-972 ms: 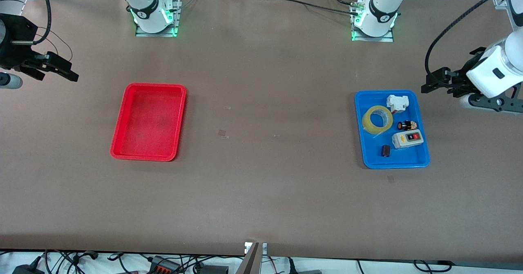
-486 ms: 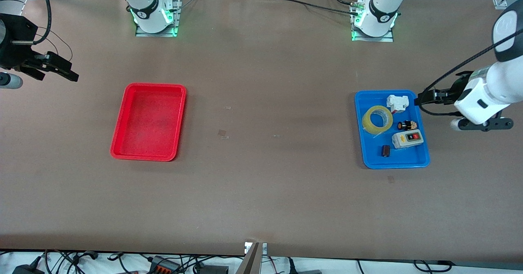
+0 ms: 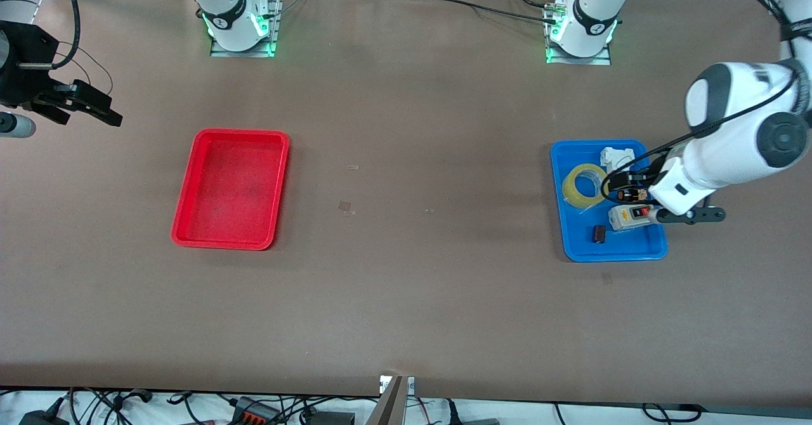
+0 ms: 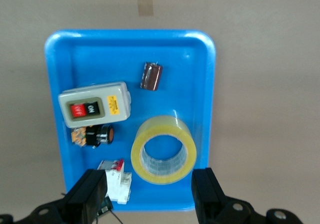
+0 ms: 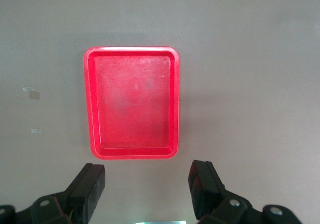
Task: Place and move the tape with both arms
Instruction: 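Lower the left gripper into the tape roll's hole and close it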
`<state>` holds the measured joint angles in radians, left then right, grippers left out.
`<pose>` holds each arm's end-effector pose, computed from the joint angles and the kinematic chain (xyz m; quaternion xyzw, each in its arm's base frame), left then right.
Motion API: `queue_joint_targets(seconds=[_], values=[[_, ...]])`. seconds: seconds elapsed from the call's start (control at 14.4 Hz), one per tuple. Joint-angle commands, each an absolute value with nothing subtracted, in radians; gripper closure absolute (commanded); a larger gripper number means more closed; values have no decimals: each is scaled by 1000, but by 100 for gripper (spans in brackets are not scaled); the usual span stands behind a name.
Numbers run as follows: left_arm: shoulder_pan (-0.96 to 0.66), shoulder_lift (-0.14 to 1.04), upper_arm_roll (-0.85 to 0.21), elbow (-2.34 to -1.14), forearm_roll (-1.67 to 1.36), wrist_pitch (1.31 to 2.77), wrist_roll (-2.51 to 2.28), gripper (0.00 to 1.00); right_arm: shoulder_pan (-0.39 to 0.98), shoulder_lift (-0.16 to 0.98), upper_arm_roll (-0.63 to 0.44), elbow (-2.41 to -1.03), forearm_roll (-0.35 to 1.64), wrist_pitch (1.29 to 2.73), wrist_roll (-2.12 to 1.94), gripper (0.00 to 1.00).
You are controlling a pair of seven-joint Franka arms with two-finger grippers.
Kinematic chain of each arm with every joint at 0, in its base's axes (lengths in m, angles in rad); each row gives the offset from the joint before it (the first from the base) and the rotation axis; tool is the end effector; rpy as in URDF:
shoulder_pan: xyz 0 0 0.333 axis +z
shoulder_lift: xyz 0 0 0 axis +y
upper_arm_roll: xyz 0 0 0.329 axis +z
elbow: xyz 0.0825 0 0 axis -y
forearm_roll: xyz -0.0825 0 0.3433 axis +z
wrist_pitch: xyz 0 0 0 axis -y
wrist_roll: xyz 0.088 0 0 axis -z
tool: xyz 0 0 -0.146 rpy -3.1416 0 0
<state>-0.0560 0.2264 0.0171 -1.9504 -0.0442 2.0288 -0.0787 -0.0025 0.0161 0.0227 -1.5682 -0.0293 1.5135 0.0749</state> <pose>0.5484 -0.0257 0.3501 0.9966 0.0310 -0.0748 0.0127 0.5096 0.0058 0.5867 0.9989 -0.0276 -0.0347 0.0161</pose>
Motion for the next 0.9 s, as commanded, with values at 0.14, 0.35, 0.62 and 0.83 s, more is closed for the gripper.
queue_joint_targets(seconds=[0.14, 0.35, 0.62, 0.83], values=[[-52, 185, 14, -2279, -43, 2449, -92, 0, -5, 14, 26, -1551, -28, 1496, 58, 2], [-52, 232, 15, -2286, -41, 2468, -89, 0, -5, 14, 26, -1551, -28, 1496, 58, 2], [-52, 268, 15, -2286, -40, 2468, -81, 0, -6, 15, 26, -1551, -28, 1496, 58, 2], [-57, 290, 15, -2289, -40, 2453, -81, 0, -5, 15, 26, -1551, -26, 1496, 60, 2]])
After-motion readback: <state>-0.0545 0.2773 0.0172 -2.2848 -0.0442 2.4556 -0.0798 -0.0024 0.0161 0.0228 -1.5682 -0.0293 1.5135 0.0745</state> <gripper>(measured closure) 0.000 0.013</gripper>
